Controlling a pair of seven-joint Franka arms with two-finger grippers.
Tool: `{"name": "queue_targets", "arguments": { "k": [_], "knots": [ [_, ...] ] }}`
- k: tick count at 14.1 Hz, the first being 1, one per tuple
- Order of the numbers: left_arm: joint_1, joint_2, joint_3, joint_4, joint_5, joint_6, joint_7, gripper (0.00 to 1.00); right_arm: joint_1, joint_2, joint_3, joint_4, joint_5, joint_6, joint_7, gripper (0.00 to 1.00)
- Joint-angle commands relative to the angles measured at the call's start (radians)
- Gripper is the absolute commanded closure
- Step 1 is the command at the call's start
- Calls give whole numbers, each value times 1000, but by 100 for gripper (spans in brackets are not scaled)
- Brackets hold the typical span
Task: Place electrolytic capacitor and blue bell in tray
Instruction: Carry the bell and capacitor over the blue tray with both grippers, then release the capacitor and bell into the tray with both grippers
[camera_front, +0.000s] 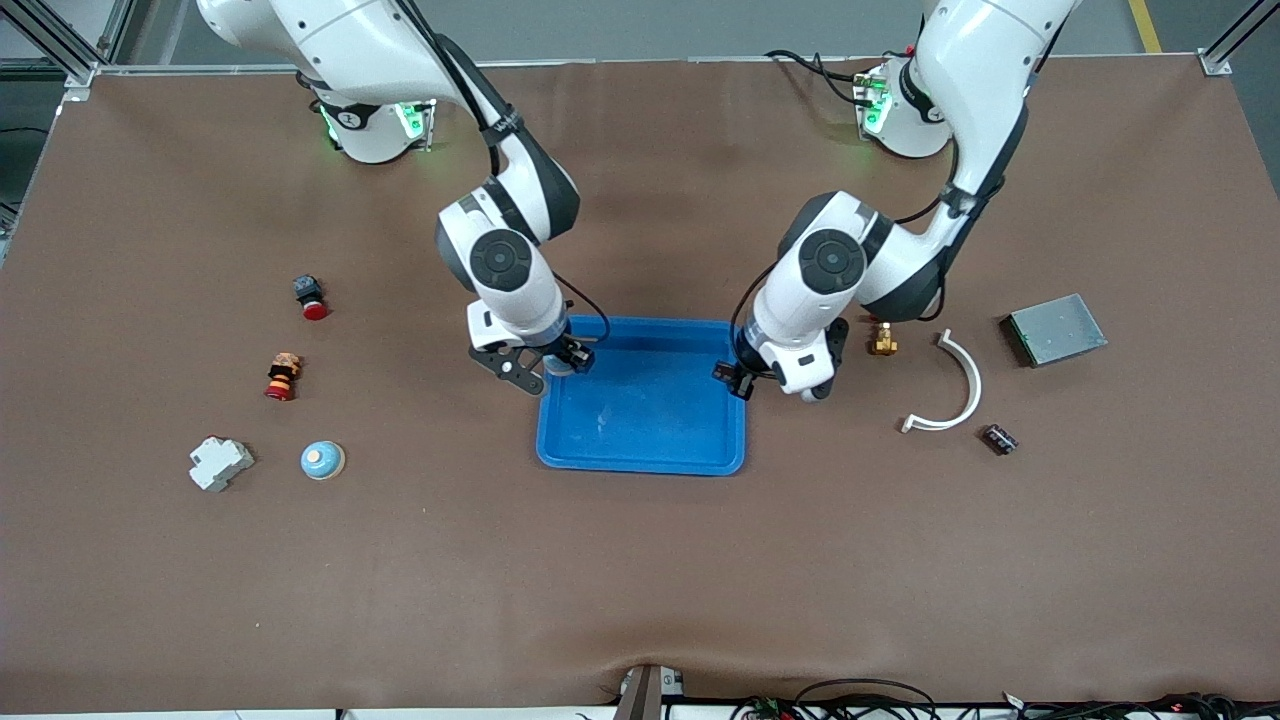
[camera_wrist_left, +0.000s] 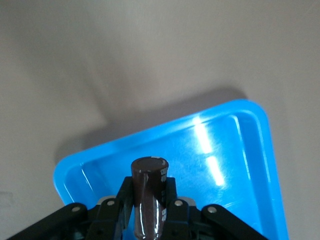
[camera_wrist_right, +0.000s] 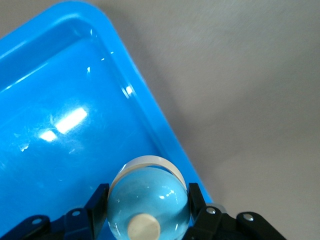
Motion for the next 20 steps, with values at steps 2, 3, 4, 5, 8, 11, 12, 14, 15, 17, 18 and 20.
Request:
{"name": "queue_targets", "arguments": {
  "k": [2, 3, 4, 5, 8, 11, 12, 14, 15, 17, 18, 20],
  "knots": [
    [-36, 93, 16, 62, 19, 4, -80, 100, 38, 76, -13, 72, 0, 3, 62, 100],
    [-50, 109, 21, 62, 19, 14, -94, 100, 44, 89, -13, 79, 2, 11, 69, 100],
    [-57, 121, 33, 62, 19, 21, -115, 100, 47, 98, -13, 81, 3, 19, 75, 100],
    [-73, 129, 37, 62, 19, 31, -133, 100, 50, 106, -13, 81, 3, 39, 84, 100],
    [-99, 147, 61, 61, 19, 29, -146, 98, 56, 126, -13, 86, -1, 66, 104, 100],
    [-96, 138, 62, 64, 51, 25, -135, 0, 67, 141, -16, 93, -3, 68, 106, 100],
    [-96, 123, 62, 64, 88, 18, -143, 0, 70, 146, -16, 93, -3, 74, 107, 100],
    [-70, 72, 62, 102, 136, -72, -135, 0, 75, 155, -17, 95, -3, 88, 121, 100],
    [-41, 46, 62, 140, 147, -153, -126, 0, 76, 159, -17, 95, -4, 94, 122, 100],
    [7, -1, 59, 186, 151, -294, -30, 0, 75, 161, -19, 104, -3, 91, 124, 74],
    [46, -29, 57, 180, 150, -334, 41, 0, 76, 161, -19, 104, -4, 89, 124, 20],
    [135, -50, 50, 162, 150, -373, 169, 0, 76, 158, -22, 115, -6, 76, 119, 0]
  ]
}}
